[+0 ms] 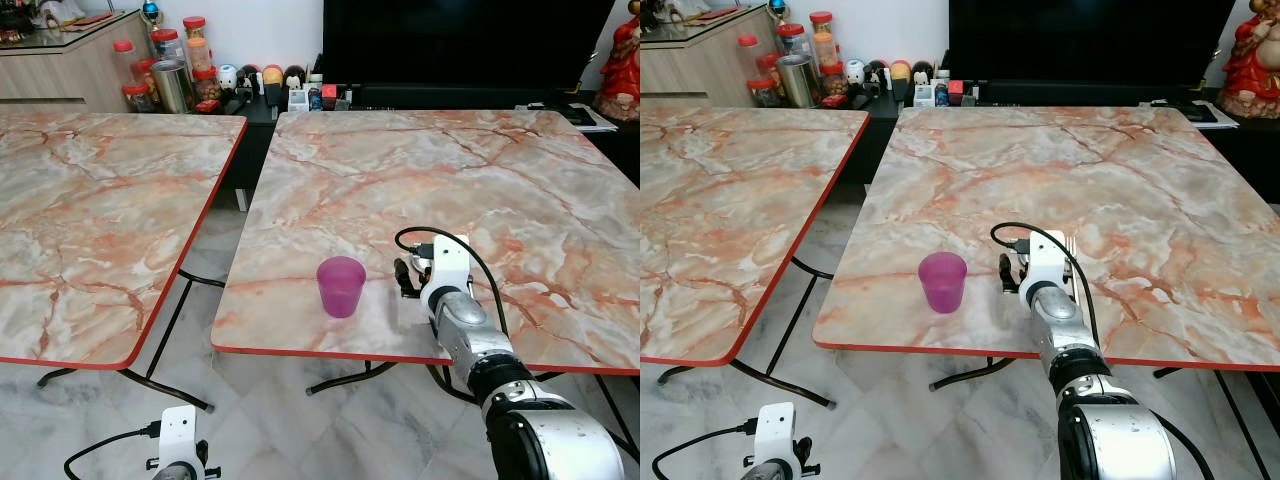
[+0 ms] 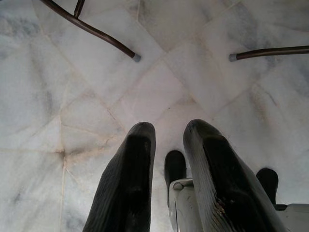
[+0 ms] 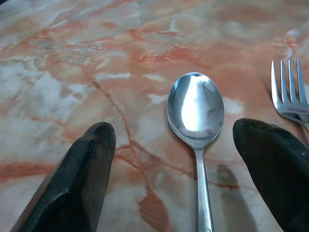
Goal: Setting the table
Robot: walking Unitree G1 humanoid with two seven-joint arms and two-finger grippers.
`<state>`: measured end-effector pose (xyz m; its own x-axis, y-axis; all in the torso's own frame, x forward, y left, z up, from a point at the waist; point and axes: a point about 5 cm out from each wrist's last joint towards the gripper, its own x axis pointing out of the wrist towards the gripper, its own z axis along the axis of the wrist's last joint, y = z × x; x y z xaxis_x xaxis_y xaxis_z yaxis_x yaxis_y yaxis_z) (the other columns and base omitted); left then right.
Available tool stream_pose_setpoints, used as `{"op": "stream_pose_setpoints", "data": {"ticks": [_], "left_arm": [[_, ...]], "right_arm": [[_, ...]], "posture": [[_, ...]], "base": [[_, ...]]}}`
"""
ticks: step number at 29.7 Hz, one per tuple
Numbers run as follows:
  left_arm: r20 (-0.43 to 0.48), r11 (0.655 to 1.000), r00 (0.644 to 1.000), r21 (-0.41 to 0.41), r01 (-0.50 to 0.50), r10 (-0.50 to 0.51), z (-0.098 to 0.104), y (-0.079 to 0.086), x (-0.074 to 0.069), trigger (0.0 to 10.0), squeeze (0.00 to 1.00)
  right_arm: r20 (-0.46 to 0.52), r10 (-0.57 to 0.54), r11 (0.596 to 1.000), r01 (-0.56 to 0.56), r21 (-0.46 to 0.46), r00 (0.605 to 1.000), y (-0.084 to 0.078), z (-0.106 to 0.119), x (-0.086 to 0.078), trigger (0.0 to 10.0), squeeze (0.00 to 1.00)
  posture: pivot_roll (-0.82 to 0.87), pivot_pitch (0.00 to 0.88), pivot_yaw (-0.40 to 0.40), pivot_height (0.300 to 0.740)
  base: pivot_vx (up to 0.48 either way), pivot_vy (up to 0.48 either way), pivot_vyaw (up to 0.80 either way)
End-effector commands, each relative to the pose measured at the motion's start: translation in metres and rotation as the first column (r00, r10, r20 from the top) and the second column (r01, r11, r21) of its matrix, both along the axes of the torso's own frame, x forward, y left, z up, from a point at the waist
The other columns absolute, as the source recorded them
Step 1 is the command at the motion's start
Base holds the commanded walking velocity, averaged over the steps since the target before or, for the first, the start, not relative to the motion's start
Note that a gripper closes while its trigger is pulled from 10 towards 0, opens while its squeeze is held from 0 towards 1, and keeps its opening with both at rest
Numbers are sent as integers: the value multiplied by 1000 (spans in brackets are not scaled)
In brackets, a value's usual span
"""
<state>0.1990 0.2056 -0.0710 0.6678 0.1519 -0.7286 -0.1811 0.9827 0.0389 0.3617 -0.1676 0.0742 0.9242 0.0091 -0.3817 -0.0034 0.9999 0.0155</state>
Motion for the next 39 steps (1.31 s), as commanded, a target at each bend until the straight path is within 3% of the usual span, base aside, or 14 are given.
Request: {"op": "stream_pose_setpoints", "data": {"ticks": [1,15,16,17,39], "left_arm": [[-27,1000,1000,-2,-11,11,-3,3,-5,10000,0],[-24,1000,1000,1,-8,8,-2,3,-4,10000,0],[-23,1000,1000,2,-8,8,-2,3,-4,10000,0],[-23,1000,1000,3,-7,7,-2,3,-3,10000,0],[-40,1000,999,-4,1,-1,-3,0,-5,10000,0]], "right_arm": [[-24,0,1000,0,-8,1000,-2,-4,-2,10000,0],[-84,-19,1000,18,-11,996,-5,-18,-10,10000,0],[-85,-20,1000,20,-10,996,-6,-18,-11,8235,0],[-82,-18,1000,17,-4,996,-6,-18,-11,0,0],[-76,-19,1000,18,-3,997,-9,-18,-11,0,0]], "posture": [[30,0,6,740],[39,0,6,740],[38,0,7,740],[38,0,7,740],[33,0,10,740]], "base": [[0,0,0],[0,0,0],[0,0,0],[0,0,0],[0,0,0]]}}
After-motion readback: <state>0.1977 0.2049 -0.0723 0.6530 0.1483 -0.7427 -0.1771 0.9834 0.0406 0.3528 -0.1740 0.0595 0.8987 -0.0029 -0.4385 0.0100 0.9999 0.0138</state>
